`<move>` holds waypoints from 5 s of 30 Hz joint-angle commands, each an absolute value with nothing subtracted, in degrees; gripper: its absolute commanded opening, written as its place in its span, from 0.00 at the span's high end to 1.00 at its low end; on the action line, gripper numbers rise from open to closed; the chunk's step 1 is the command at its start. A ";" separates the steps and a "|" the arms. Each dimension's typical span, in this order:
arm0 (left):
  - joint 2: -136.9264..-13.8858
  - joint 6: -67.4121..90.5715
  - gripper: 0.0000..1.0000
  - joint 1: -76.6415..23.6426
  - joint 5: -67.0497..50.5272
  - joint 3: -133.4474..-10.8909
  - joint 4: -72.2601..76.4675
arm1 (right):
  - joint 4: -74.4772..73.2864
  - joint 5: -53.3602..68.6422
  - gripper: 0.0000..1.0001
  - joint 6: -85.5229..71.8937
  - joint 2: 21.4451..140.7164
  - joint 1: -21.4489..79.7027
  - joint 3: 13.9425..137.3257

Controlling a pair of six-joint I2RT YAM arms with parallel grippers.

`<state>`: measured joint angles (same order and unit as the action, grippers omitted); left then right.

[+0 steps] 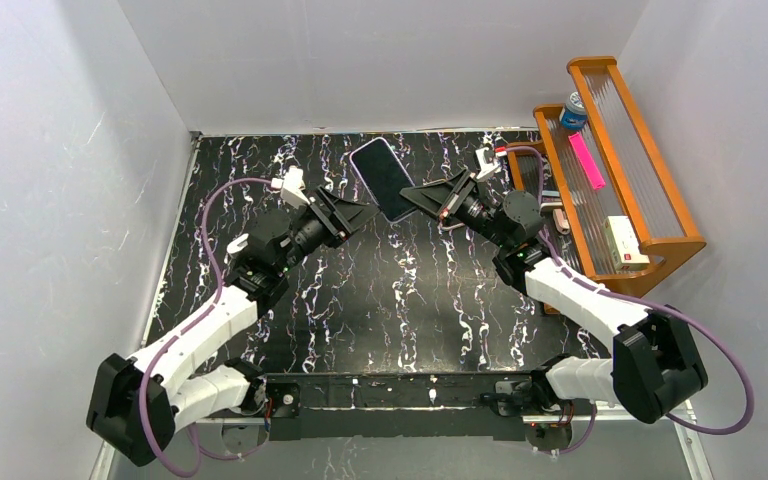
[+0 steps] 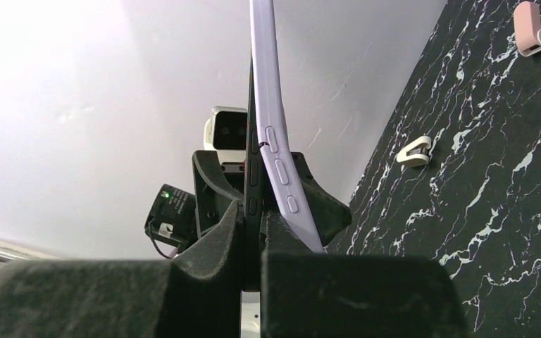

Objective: Take the phone out of the phone case
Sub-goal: Remove the phone case from the phone, then place the phone case at the center of the board, then place the phone at the center of the board.

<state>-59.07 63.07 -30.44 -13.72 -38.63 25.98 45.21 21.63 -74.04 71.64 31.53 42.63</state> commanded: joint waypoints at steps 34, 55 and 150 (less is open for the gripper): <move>-67.17 62.85 1.00 -33.69 -0.81 -39.32 36.48 | 39.20 27.36 0.99 -70.37 66.27 32.14 43.45; -66.96 37.73 1.00 -16.22 -8.46 -46.54 6.97 | 28.37 17.30 0.99 -62.14 65.10 32.06 39.07; -49.90 21.26 0.02 -17.69 14.16 -49.45 -26.00 | 17.19 1.75 0.01 -41.86 104.46 38.06 48.07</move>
